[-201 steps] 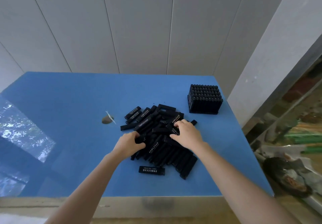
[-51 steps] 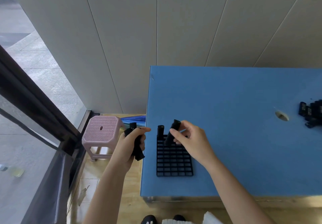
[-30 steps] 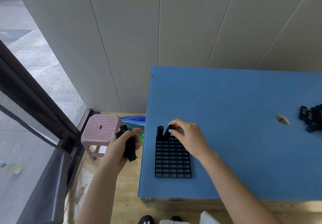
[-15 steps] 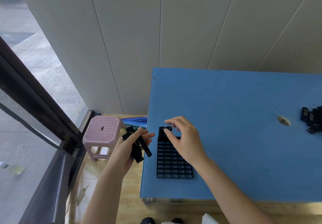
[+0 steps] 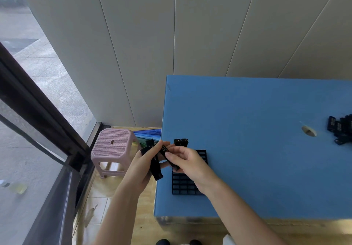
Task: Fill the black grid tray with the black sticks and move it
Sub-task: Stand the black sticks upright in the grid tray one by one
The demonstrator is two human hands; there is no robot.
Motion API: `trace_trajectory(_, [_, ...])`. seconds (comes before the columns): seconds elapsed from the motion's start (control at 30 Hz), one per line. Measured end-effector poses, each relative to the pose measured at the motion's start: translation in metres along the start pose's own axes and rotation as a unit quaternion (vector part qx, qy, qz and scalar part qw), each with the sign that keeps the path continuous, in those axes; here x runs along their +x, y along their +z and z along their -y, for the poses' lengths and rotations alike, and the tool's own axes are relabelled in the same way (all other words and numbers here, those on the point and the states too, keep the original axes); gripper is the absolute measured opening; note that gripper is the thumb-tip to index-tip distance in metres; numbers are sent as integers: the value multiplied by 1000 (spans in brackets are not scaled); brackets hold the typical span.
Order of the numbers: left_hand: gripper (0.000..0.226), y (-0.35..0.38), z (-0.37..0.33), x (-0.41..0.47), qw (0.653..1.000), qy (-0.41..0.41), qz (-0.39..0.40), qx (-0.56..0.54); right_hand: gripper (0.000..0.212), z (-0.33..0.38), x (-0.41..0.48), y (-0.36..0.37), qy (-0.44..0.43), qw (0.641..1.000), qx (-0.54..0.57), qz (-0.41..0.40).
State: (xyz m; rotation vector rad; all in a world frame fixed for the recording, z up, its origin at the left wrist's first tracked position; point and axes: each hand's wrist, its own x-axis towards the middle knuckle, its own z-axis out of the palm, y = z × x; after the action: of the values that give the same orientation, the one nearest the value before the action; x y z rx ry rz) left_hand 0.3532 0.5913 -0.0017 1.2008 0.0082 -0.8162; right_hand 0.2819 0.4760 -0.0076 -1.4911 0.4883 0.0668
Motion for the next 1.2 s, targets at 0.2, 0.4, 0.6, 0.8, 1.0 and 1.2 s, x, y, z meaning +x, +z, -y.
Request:
trace_trajectory(0.2, [23,-16,-1,3,994,12,-50,95,5,2,-6,-19,-15,999,-14,-42])
trace_trajectory(0.4, [21,-26,1,5,994,17,-84,68,10,8,-11,-49,-66,981,-150,-108])
trace_trajectory(0.6, [20,-26,2,6,995,17,-84,55,27,7,-10,-72,-62,957,-258,-115])
trace_trajectory(0.8, [20,-24,4,4,995,10,-72,71,12,7,-4,-83,-90,924,-354,-113])
trace_trajectory(1.0, [16,-21,5,4,994,-32,-82,70,15,3,5,-82,-132,894,-405,-142])
trace_trajectory(1.2, [9,-22,10,7,993,-53,-87,59,15,-1,13,-77,-177,881,-414,-146])
